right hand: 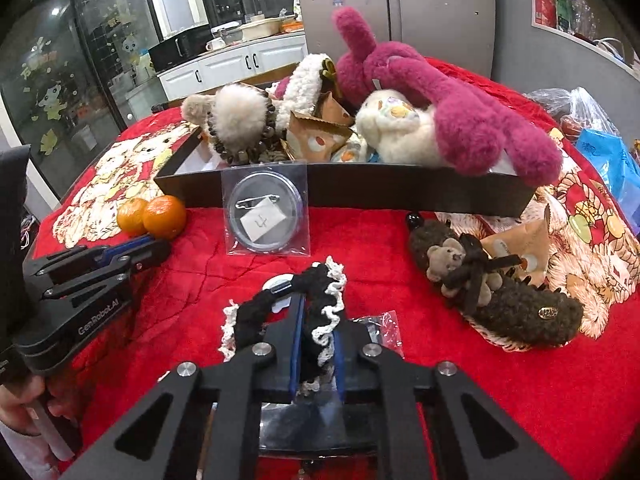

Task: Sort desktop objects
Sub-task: 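Move the left tool to an orange while the right tool grasps the black lace scrunchie, then grasp the orange with the left tool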

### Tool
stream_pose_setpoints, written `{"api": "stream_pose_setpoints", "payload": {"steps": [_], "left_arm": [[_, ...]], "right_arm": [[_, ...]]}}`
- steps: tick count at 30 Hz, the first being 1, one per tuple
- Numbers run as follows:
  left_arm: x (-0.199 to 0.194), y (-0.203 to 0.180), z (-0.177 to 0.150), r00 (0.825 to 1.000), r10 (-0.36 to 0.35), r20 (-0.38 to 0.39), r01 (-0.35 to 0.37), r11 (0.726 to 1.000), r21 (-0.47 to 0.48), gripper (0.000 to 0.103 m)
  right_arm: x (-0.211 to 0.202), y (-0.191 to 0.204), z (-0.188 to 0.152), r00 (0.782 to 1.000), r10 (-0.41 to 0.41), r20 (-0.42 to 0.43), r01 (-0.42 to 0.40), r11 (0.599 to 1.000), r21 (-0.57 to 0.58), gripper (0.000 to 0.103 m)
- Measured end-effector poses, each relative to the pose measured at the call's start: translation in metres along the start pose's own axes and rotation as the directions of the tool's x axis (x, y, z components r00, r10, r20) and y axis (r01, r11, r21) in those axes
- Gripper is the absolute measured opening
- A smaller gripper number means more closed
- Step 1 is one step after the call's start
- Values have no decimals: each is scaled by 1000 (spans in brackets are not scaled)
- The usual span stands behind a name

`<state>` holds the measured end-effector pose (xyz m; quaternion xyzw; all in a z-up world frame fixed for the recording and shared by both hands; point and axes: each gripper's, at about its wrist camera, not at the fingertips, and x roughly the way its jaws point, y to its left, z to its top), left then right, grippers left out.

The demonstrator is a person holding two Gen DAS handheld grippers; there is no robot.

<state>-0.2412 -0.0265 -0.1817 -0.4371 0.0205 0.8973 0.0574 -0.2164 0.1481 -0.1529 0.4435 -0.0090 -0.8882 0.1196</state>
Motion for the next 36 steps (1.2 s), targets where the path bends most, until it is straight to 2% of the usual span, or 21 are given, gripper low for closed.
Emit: {"api": "stream_pose_setpoints", "payload": {"steps": [11, 14, 16, 20, 23, 26, 28, 36], "left_arm": [[-6, -6, -4, 1000, 16, 11, -16, 1000, 23, 4], [-7, -5, -4, 1000, 25, 11, -25, 1000, 17, 15], [-9, -6, -5, 999, 30, 19, -31, 999, 16, 28], [-14, -8, -5, 997, 58, 43, -59, 998, 27, 44], [-17, -10, -5, 997, 54, 50, -55, 998, 31, 47], [-16, -14, -3, 994, 89, 58, -92, 995, 48, 50], [-13, -15, -1, 996, 67, 53, -70, 996, 50, 53], [-1, -16, 10, 998, 55, 44, -56, 998, 42, 54]], "right_arm": [[-1, 7, 1, 1000, 28, -4, -29, 999, -23, 12], [-1, 7, 0, 999, 34, -6, -34, 999, -28, 12], [-2, 7, 0, 999, 36, -5, -36, 999, -27, 12], [-2, 8, -1, 999, 39, -8, -39, 999, -33, 12], [-2, 8, -1, 999, 41, -10, -42, 999, -34, 13], [-3, 8, -1, 999, 51, -11, -51, 998, -33, 13], [-4, 8, -1, 999, 52, -10, -53, 998, -33, 13], [-6, 5, 0, 999, 52, -2, -52, 998, -26, 13]]}}
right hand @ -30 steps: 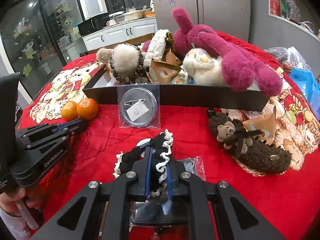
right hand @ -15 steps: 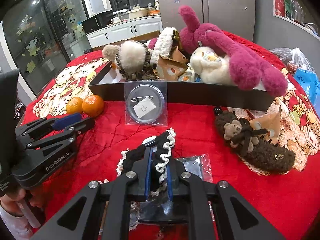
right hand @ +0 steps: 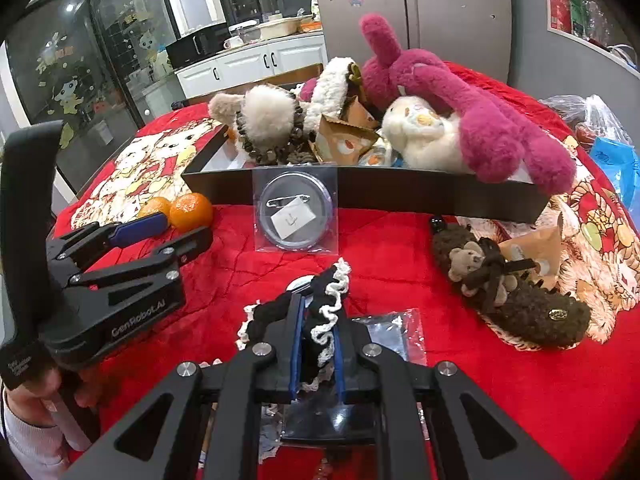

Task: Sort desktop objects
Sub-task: 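Grasp the orange with the left tool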

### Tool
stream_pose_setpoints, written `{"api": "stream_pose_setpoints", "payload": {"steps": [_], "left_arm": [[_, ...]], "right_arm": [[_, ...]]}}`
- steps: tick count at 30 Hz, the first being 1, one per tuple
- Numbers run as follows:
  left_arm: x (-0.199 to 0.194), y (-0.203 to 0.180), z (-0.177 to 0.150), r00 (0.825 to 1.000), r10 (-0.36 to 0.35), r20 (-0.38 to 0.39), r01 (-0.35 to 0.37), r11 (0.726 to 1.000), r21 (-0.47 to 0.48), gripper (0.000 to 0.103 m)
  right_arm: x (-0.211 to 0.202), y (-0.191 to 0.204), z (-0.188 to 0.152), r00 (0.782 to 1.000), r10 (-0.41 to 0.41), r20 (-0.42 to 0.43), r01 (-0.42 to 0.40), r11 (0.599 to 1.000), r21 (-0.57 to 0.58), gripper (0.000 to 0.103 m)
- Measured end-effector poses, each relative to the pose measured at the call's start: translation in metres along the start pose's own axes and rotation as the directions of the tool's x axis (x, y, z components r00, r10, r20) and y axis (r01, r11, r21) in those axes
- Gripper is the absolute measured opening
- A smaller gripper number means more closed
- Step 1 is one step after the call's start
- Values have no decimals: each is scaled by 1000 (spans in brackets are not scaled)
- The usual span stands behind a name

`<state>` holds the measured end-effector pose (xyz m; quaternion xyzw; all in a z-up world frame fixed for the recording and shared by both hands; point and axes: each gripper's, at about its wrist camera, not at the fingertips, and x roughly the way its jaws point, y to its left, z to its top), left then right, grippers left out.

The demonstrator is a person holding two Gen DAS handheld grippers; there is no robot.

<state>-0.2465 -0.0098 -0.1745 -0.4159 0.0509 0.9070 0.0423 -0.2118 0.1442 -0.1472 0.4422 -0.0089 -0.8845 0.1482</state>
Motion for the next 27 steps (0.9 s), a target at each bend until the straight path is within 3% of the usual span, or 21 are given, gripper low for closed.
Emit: {"api": "stream_pose_setpoints", "payload": {"steps": [8, 13, 27], "left_arm": [[4, -2, 2, 1000, -11, -10, 11, 1000, 1, 52], [7, 2, 3, 1000, -14, -16, 14, 1000, -15, 38], [3, 6, 2, 999, -44, -12, 43, 998, -34, 37]], "right_arm": [[1, 0, 0, 1000, -4, -1, 4, 1000, -5, 13], [0, 1, 0, 1000, -5, 2, 5, 1000, -15, 13], [-6, 5, 1, 1000, -4, 17, 5, 1000, -25, 13]]}}
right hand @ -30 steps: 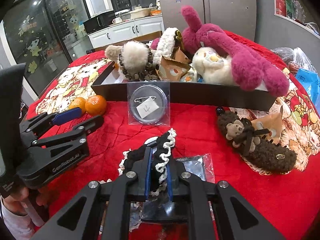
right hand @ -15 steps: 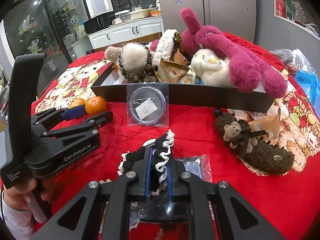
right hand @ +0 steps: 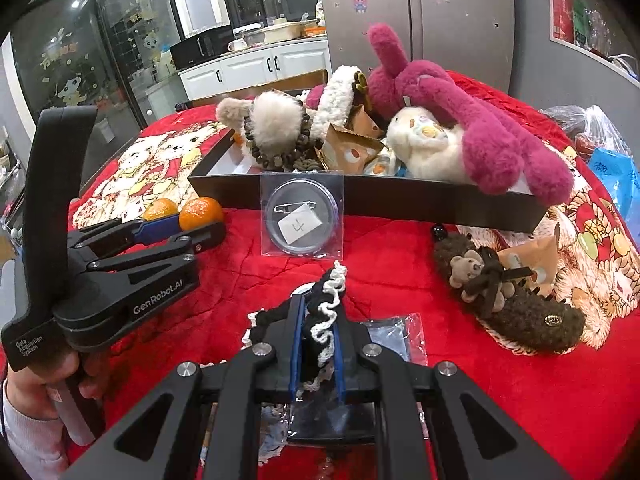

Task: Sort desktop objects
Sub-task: 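Carry the orange with the left tool while the right tool carries the scrunchie into the box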

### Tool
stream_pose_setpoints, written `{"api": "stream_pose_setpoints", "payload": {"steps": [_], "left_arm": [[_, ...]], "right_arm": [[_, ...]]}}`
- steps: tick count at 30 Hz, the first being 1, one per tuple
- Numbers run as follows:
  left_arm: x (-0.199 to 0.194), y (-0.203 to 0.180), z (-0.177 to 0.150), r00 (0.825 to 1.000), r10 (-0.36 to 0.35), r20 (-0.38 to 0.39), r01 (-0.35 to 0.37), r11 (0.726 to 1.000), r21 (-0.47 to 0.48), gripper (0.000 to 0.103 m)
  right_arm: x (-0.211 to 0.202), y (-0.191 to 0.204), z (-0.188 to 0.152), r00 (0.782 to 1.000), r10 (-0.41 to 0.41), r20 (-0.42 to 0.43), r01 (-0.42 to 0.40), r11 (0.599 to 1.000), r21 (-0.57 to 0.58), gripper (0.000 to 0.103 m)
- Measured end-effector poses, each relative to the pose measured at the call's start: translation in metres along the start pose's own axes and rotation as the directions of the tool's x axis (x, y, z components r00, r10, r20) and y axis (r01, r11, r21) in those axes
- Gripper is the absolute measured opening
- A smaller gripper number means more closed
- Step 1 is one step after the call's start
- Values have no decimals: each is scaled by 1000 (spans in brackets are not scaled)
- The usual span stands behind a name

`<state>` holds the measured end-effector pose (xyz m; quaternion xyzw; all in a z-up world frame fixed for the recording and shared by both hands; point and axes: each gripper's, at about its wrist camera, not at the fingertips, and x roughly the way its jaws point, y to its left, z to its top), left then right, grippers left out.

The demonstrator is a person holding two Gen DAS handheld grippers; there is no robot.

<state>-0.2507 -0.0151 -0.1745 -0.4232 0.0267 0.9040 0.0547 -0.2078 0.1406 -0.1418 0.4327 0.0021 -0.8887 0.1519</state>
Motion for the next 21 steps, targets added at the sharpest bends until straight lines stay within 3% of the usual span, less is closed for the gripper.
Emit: {"api": "stream_pose_setpoints", "payload": {"steps": [17, 21], "left_arm": [[-28, -6, 2, 999, -20, 42, 21, 1000, -11, 36], [-39, -7, 3, 998, -29, 59, 30, 999, -22, 36]], "right_arm": [[-16, 6, 7, 999, -6, 45, 7, 1000, -10, 13], [-32, 9, 14, 996, -24, 90, 26, 1000, -16, 13]]}}
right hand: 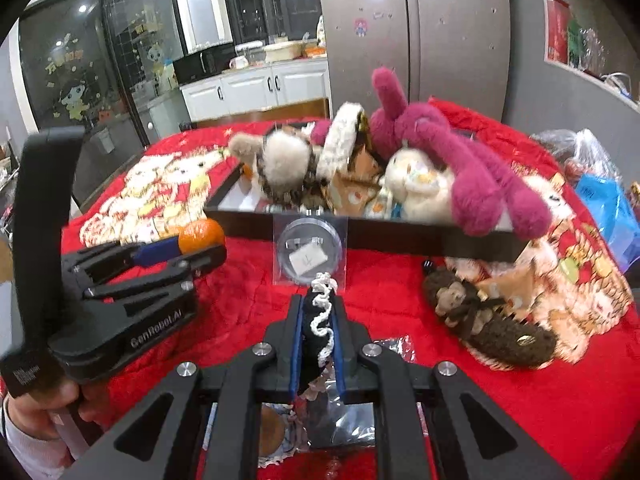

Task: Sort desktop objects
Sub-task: 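Carry the orange with the left tool while the right tool carries the scrunchie into the box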

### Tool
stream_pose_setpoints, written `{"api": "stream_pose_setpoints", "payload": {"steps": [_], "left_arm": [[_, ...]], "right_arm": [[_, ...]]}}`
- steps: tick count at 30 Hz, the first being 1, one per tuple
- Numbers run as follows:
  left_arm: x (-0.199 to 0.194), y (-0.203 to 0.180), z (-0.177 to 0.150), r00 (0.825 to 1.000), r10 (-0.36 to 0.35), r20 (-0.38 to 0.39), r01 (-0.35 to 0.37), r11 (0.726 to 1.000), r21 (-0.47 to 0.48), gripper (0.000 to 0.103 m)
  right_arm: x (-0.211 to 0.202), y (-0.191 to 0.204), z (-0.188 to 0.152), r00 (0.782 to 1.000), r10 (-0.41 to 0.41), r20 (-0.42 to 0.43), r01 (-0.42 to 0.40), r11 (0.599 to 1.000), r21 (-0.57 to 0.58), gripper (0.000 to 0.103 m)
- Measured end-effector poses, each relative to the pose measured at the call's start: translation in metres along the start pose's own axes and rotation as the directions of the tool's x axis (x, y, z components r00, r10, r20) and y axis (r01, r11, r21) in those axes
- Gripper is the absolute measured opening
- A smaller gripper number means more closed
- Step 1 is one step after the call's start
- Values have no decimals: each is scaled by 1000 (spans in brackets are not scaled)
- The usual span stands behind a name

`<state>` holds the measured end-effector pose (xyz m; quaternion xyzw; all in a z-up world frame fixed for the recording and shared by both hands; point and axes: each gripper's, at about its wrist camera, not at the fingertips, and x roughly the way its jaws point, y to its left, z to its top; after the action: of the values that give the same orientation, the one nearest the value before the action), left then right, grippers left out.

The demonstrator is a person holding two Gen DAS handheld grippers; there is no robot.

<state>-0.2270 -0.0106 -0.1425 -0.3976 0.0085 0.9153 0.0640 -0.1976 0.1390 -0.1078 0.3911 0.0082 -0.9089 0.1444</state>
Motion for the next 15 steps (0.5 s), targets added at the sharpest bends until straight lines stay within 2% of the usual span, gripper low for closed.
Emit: {"api": "stream_pose_setpoints", "payload": {"steps": [8, 15], "left_arm": [[-20, -3, 8, 1000, -11, 29, 12, 1000, -10, 36], [-36, -8, 15, 999, -10, 53, 11, 1000, -14, 36]], "right_arm": [[-15, -10, 15, 996, -90, 27, 89, 995, 43, 13], [-25, -7, 26, 993, -104, 47, 103, 994, 37, 13]]}}
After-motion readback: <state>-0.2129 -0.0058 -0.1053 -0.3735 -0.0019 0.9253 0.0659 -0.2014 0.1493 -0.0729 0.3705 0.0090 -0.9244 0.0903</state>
